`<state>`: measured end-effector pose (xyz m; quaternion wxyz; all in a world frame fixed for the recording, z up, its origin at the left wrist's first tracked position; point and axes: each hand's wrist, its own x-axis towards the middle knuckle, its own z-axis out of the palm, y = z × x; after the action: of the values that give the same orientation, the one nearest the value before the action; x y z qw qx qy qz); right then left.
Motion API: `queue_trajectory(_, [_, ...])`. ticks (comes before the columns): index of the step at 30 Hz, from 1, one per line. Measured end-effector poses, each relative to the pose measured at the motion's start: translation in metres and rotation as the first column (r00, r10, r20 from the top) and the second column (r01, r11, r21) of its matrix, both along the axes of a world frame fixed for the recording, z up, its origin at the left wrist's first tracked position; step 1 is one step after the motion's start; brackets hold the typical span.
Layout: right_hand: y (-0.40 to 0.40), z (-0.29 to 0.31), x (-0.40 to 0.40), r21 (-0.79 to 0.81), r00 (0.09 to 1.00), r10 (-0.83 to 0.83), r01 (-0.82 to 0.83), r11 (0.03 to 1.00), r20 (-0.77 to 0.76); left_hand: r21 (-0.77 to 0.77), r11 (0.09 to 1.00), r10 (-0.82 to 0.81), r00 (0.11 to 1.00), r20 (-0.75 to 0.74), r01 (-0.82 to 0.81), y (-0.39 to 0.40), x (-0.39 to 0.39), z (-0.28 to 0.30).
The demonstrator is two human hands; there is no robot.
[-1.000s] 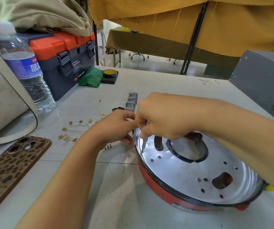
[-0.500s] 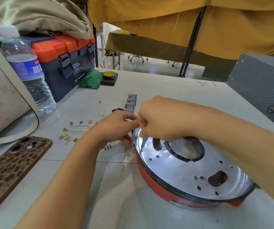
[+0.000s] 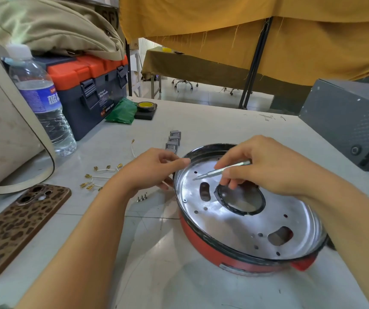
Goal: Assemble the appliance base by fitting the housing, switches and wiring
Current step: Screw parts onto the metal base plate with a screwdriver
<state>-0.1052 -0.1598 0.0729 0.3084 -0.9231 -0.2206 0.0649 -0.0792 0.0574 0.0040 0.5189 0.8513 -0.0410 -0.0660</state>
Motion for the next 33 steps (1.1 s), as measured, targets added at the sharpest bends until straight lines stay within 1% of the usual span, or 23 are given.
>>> queue_trajectory(3, [-0.016,-0.012,-0.003,0.114,0.995,-0.031,0.041,0.993,-0.091,0.031,0.996,0.080,0.992,0.094,-0.083,0.001,0.000,0.006])
queue_trajectory(5, [-0.025,-0.020,-0.004,0.138,0.987,-0.028,0.050,0.989,-0.158,0.068,0.986,0.136,0.973,0.186,-0.151,0.003,0.000,0.014])
queue_trajectory(8, [-0.036,-0.027,-0.003,0.176,0.981,-0.013,0.048,0.983,-0.195,0.094,0.981,0.141,0.951,0.275,-0.172,0.012,-0.006,0.023])
queue_trajectory(10, [-0.042,-0.029,-0.002,0.223,0.988,-0.029,0.063,0.973,-0.153,0.152,0.975,0.112,0.953,0.281,-0.160,0.023,-0.015,0.021])
queue_trajectory(12, [-0.047,-0.030,-0.002,0.265,0.993,-0.040,0.067,0.962,-0.108,0.256,0.956,0.074,0.963,0.258,-0.142,0.036,-0.025,0.012])
queue_trajectory(16, [-0.048,-0.038,-0.002,0.318,0.994,-0.045,0.076,0.945,-0.104,0.458,0.884,0.001,0.980,0.198,-0.093,0.057,-0.041,-0.008])
queue_trajectory(18, [-0.047,-0.042,-0.002,0.327,0.993,-0.051,0.083,0.941,-0.104,0.514,0.852,-0.006,0.982,0.191,-0.094,0.063,-0.045,-0.015])
queue_trajectory(21, [-0.047,-0.043,-0.002,0.302,0.995,-0.057,0.079,0.950,-0.081,0.523,0.843,0.009,0.975,0.222,-0.127,0.065,-0.047,-0.023])
queue_trajectory(25, [-0.047,-0.042,-0.006,0.310,0.996,-0.067,0.084,0.947,-0.066,0.517,0.839,0.030,0.962,0.270,-0.171,0.059,-0.047,-0.030])
queue_trajectory(29, [-0.049,-0.042,-0.005,0.267,0.995,-0.073,0.089,0.959,-0.068,0.525,0.830,0.031,0.955,0.295,-0.189,0.055,-0.047,-0.032])
queue_trajectory(31, [-0.052,-0.042,-0.005,0.276,0.994,-0.088,0.103,0.956,-0.065,0.491,0.844,0.052,0.945,0.324,-0.215,0.056,-0.048,-0.033])
queue_trajectory(33, [-0.057,-0.041,-0.004,0.278,0.992,-0.121,0.123,0.953,-0.025,0.384,0.885,0.115,0.921,0.372,-0.265,0.056,-0.049,-0.033])
